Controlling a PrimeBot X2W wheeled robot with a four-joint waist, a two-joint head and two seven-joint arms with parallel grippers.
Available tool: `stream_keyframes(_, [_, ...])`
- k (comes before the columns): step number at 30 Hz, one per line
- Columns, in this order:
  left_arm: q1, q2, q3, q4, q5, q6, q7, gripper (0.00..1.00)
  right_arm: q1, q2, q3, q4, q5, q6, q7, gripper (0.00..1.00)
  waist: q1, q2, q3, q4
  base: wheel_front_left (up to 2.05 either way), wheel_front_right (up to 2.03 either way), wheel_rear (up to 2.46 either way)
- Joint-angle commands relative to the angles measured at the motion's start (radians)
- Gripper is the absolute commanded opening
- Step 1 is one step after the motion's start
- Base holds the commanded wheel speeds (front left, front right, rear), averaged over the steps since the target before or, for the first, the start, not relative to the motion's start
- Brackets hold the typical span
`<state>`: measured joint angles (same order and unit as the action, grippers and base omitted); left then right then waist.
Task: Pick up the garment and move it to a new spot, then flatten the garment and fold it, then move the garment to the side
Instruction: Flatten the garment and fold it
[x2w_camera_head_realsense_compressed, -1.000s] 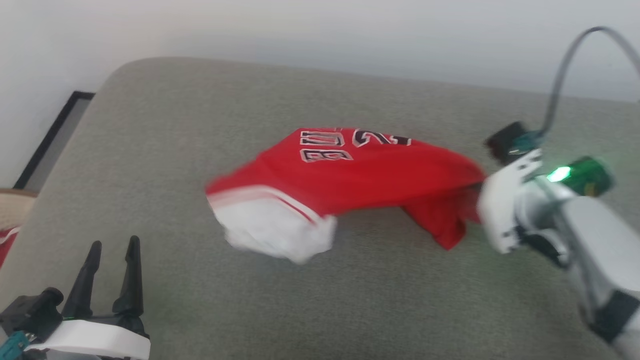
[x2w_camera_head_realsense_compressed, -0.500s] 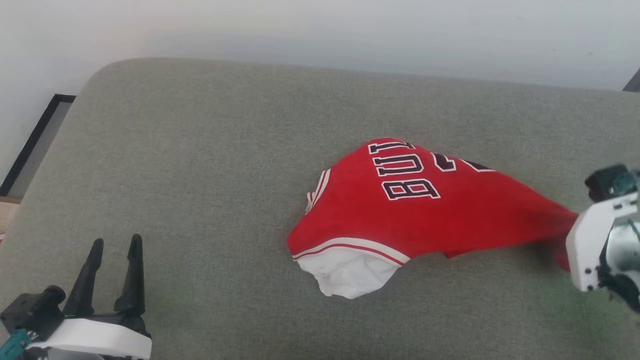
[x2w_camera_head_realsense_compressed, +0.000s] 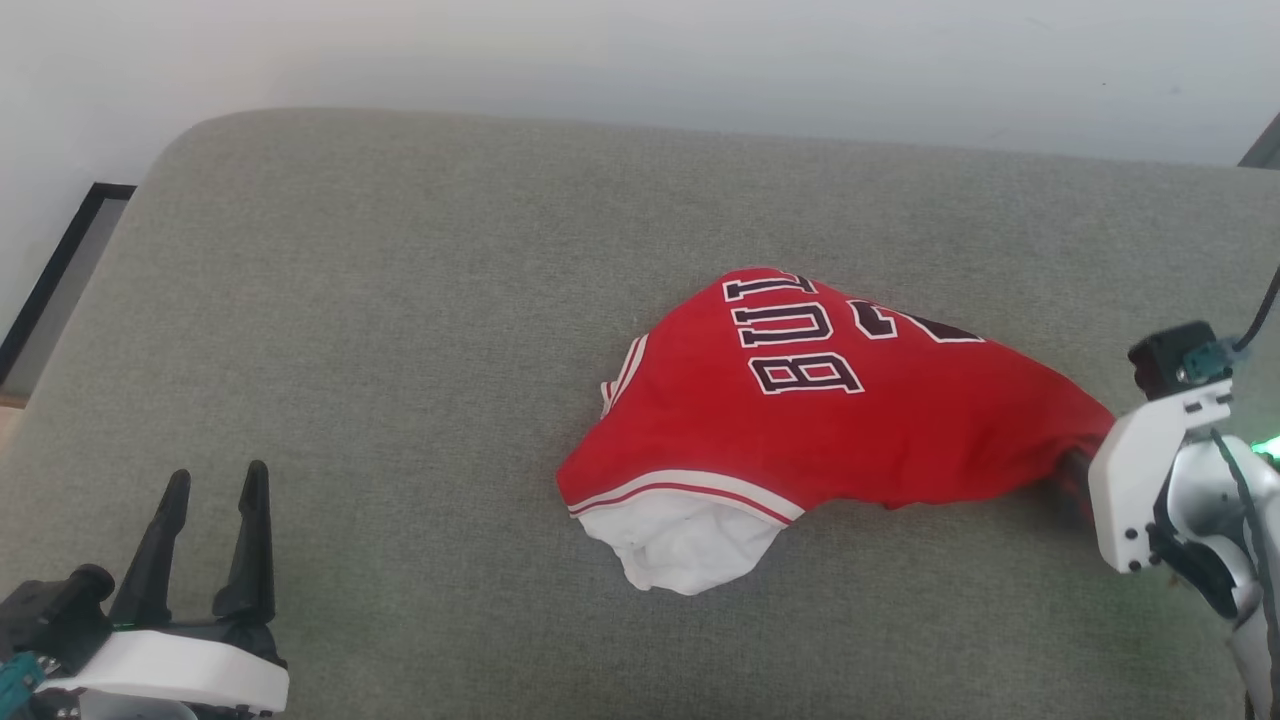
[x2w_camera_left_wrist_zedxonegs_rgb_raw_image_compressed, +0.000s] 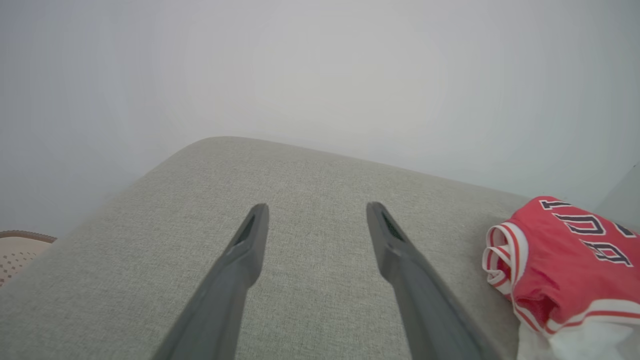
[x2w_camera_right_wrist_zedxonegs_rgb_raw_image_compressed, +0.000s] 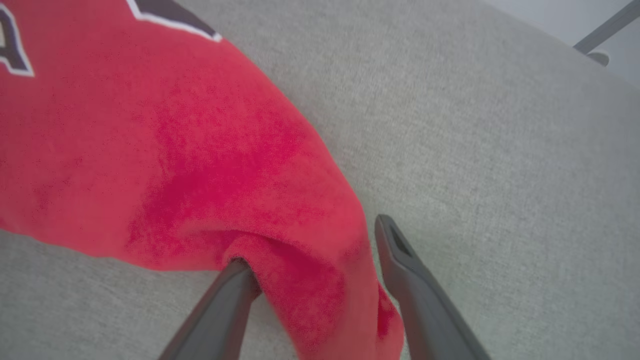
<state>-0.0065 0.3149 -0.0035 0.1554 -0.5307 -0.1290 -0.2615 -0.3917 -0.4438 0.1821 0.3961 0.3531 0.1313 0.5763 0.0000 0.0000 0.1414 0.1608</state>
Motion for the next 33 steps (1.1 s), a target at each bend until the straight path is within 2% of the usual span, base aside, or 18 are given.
stream_keyframes(1, [-0.003,0.003,0.005,-0.002,0.003,-0.002,-0.005,1.0,0.0,0.007,-0.004,-0.032,-0.007,-0.001,-0.002,1.0,0.0,0.0,-0.001,-0.003,0.0,0.0,0.0])
stream_keyframes(10, [-0.002,0.005,0.006,-0.007,0.007,-0.002,-0.004,1.0,0.036,0.04,0.048,-0.248,0.001,-0.001,0.032,1.0,0.0,0.0,-0.002,-0.001,0.0,0.0,0.0])
stream_keyframes(19, [-0.007,0.004,-0.007,-0.002,0.006,-0.002,-0.004,1.0,0.034,0.087,0.191,-0.37,0.02,-0.001,0.098,1.0,0.0,0.0,-0.006,0.031,0.0,0.0,0.0])
stream_keyframes(26, [-0.016,-0.004,-0.027,0.004,0.009,-0.002,-0.004,1.0,0.013,0.107,0.339,-0.382,0.074,-0.001,0.167,1.0,0.0,0.0,-0.005,0.071,0.0,0.0,0.0])
stream_keyframes(33, [-0.041,-0.013,-0.061,0.01,0.004,-0.002,-0.004,1.0,-0.03,0.112,0.438,-0.322,0.09,-0.001,0.199,1.0,0.0,0.0,0.014,0.121,0.0,0.0,0.0])
